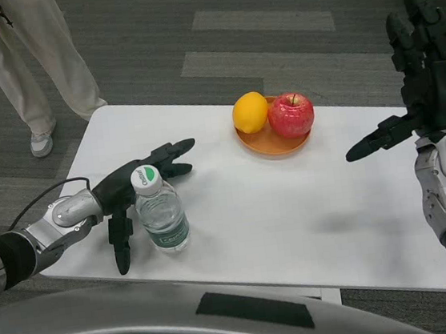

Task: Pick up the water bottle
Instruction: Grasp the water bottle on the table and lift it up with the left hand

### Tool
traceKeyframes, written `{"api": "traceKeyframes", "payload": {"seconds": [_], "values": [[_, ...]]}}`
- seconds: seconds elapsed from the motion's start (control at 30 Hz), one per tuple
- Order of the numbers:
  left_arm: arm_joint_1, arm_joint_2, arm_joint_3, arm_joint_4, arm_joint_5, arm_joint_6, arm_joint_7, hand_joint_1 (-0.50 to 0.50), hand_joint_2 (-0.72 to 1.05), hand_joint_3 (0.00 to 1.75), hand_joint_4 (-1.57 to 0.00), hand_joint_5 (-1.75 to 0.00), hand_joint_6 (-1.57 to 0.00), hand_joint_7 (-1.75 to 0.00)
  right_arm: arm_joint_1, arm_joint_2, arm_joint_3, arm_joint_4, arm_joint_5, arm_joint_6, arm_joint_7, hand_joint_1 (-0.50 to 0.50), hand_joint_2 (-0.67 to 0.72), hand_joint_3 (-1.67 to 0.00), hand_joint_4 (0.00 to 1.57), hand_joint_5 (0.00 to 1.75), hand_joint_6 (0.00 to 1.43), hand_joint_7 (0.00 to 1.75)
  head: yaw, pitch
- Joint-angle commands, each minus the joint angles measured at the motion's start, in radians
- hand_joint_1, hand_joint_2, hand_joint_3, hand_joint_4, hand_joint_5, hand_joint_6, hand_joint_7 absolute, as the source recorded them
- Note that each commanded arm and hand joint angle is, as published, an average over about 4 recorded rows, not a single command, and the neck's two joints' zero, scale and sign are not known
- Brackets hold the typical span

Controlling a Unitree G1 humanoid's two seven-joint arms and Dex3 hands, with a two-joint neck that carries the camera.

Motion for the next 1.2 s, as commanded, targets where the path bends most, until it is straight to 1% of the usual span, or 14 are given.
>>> {"api": "traceKeyframes", "payload": {"seconds": [0.03,0.27,0.4,0.53,0.8,0.97,1.03,1.17,1.2], "values": [[-0.018,0.014,-0.049,-0.004,-0.038,-0.005,0.007,-0.50,-0.55,0.09,0.00,-0.51,0.00,-0.14,0.021,-0.008,-0.012,-0.017,0.009,-0.001,-0.003,-0.50,0.28,0.00,0.00,0.00,0.00,0.09,-0.004,-0.001],[-0.036,0.013,-0.090,-0.021,-0.071,-0.007,0.009,-0.50,-0.55,0.09,0.00,-0.51,0.00,-0.14,0.041,-0.009,-0.022,-0.034,0.009,-0.001,-0.004,-0.50,0.28,0.00,0.00,0.00,0.00,0.07,-0.005,-0.005],[-0.046,0.003,-0.106,-0.025,-0.086,-0.006,0.009,-0.50,-0.55,0.09,0.00,-0.51,0.00,-0.14,0.048,-0.010,-0.023,-0.038,0.009,-0.001,-0.003,-0.50,0.28,0.00,0.00,0.00,0.00,0.07,-0.007,-0.006],[-0.050,-0.008,-0.118,-0.030,-0.102,-0.006,0.012,-0.50,-0.55,0.09,0.00,-0.41,0.00,-0.14,0.054,-0.010,-0.025,-0.042,0.009,-0.001,-0.004,-0.50,0.28,0.00,0.00,0.00,0.00,0.07,-0.011,-0.009],[-0.051,-0.026,-0.138,-0.039,-0.151,-0.010,0.017,-0.50,-0.55,0.09,0.00,-0.41,0.00,-0.14,0.061,-0.011,-0.028,-0.047,0.009,-0.001,-0.004,-0.50,0.28,0.00,0.00,0.00,0.00,0.07,-0.014,-0.008],[-0.052,-0.028,-0.141,-0.046,-0.154,-0.012,0.025,-0.50,-0.55,0.09,0.00,-0.41,0.00,-0.14,0.065,-0.011,-0.030,-0.048,0.009,-0.001,-0.003,-0.50,0.28,0.00,0.00,0.00,0.00,0.07,-0.012,-0.009],[-0.052,-0.028,-0.141,-0.049,-0.156,-0.013,0.028,-0.50,-0.50,0.09,0.00,-0.41,0.00,-0.14,0.065,-0.011,-0.030,-0.049,0.009,-0.001,-0.003,-0.50,0.28,0.00,0.00,0.00,0.00,0.07,-0.013,-0.009],[-0.052,-0.030,-0.141,-0.050,-0.168,-0.023,0.034,-0.50,-0.50,0.09,0.00,-0.41,0.00,-0.14,0.066,-0.011,-0.029,-0.049,0.009,-0.001,-0.004,-0.50,0.28,0.00,0.00,0.00,0.00,0.07,-0.014,-0.008],[-0.052,-0.030,-0.142,-0.050,-0.170,-0.024,0.035,-0.50,-0.48,0.09,0.00,-0.41,0.00,-0.14,0.066,-0.011,-0.030,-0.049,0.009,-0.001,-0.004,-0.50,0.28,0.00,0.00,0.00,0.00,0.07,-0.014,-0.008]]}}
